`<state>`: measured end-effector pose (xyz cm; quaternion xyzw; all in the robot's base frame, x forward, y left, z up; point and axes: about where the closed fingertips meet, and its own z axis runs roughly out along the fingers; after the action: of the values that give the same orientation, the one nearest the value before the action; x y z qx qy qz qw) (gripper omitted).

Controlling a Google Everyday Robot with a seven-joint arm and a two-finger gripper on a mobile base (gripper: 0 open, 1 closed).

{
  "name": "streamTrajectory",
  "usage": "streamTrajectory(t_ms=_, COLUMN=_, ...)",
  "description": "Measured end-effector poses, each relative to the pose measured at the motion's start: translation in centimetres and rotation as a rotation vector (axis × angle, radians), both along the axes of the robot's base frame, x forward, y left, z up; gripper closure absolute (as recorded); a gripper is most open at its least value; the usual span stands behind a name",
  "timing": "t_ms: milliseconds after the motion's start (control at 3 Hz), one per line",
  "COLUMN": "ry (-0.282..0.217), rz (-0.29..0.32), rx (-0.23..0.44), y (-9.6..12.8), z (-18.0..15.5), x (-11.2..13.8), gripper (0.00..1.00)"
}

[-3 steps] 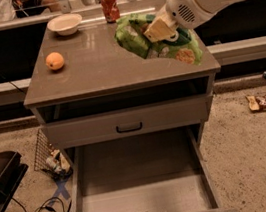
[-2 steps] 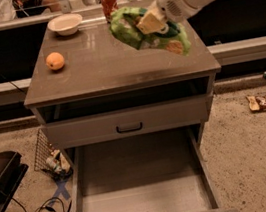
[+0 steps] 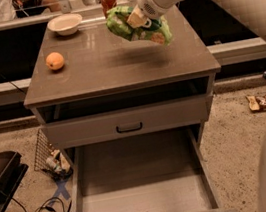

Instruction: Pick green rice chip bag from middle drawer and place on counter

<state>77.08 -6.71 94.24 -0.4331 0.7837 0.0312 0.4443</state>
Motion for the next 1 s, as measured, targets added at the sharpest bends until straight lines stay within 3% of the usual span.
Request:
streamTrajectory(t_ms=333, ry=0.033, rz=-0.049, rx=-0.073, y=-1.08, z=-3.03, x=1.9, gripper=1.0)
streamTrajectory(t_ms=1000, ry=0.038, rz=-0.047, rx=-0.078, y=-0.91, z=-3.43, x=1.96, gripper=0.52)
